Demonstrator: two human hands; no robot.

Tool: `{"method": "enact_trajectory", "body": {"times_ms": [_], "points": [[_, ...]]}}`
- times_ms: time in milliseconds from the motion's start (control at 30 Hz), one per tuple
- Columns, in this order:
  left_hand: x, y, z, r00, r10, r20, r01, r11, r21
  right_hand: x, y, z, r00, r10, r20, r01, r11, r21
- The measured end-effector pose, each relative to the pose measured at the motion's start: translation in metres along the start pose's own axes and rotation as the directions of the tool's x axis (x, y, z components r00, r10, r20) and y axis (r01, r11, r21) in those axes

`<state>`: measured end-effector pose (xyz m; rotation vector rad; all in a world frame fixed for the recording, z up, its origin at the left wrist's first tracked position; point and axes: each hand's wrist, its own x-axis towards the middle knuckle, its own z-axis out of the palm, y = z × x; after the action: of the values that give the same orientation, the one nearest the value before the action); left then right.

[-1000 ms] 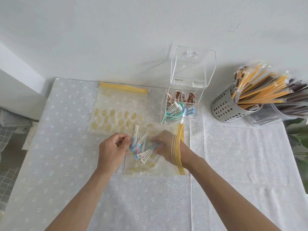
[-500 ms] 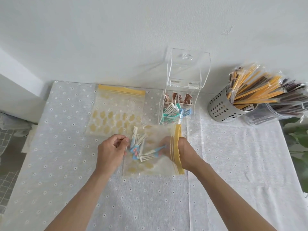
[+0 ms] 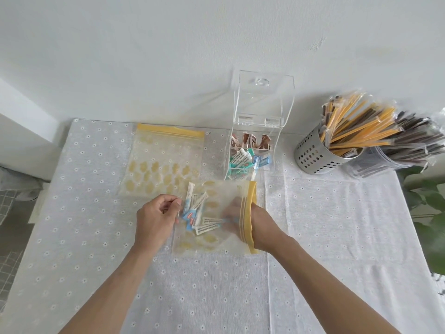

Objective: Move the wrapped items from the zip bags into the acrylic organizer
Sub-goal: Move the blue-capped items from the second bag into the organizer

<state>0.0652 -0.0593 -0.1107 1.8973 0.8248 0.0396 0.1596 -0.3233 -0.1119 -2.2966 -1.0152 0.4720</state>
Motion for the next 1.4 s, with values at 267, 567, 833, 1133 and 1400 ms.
{"method": "enact_trajectory", "body": {"times_ms": [267,567,833,1133,1400], "points": [[0.000,0.000,0.000,1.000,-0.008,0.001,0.008,1.000,0.007,-0.009,-0.001,-0.010,0.999,0.042,-0.009,-0.041,0.998,0.045],[-0.001,0.002,0.001,1.000,-0.011,-0.002,0.011,1.000,-0.010,-0.029,-0.006,-0.072,0.932,0.278,-0.234,-0.220,0.944,0.247],[-0.002,0.007,0.001,1.000,-0.004,-0.012,0.004,1.000,0.014,-0.035,-0.014,-0.130,0.825,0.380,-0.418,-0.235,0.904,0.358],[-0.001,0.006,0.000,1.000,-0.026,-0.005,0.026,1.000,-0.016,0.016,-0.013,-0.148,0.819,0.378,-0.432,-0.328,0.926,0.187],[-0.002,0.006,0.000,1.000,-0.024,0.002,0.024,1.000,-0.020,0.018,-0.023,-0.157,0.740,0.454,-0.495,-0.269,0.876,0.402]]}}
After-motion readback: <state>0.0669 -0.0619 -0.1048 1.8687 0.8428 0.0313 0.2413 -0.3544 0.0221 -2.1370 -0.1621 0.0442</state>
